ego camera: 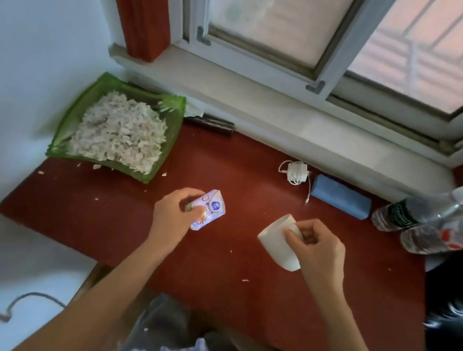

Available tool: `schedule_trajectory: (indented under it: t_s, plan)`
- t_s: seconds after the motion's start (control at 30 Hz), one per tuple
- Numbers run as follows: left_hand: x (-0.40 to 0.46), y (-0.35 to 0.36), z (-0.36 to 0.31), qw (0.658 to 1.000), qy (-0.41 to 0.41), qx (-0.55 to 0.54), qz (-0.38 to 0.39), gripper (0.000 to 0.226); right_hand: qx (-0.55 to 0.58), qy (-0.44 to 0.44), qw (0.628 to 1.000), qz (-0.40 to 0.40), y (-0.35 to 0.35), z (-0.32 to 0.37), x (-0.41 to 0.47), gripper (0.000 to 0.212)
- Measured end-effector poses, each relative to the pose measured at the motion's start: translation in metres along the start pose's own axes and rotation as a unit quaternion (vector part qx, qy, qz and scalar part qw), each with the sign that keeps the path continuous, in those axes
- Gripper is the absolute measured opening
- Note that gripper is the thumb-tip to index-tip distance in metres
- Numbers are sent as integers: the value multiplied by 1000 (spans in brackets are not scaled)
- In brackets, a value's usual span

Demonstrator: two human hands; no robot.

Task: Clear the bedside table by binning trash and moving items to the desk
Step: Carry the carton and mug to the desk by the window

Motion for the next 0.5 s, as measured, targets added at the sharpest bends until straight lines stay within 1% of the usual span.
schedule_trajectory:
  t_s: [0.17, 0.3, 0.4, 0.5]
  plan:
    - [60, -1, 22, 999, -33, -22, 7, 28, 14, 54, 998, -39, 22, 11, 17, 12]
    - [99, 15, 45, 997, -69, -17, 4, 25, 27, 83, 994, -60, 37, 15, 25, 9]
    - [125, 27, 58, 995, -97, -21, -22, 24, 38, 104, 992, -65, 46, 17, 30, 9]
    - [142, 34, 67, 990, -123, -27, -71, 21, 41, 109, 991, -65, 53, 20, 37, 9]
Point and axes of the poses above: each hand's wrist, its own x-axis towards the middle knuckle, its own y-axis out of the palm, z = x × y, the point moved 7 cm from there along x, towards the middle knuckle, and after that the axes turned 10 degrees about y, right-handed, at the moved point
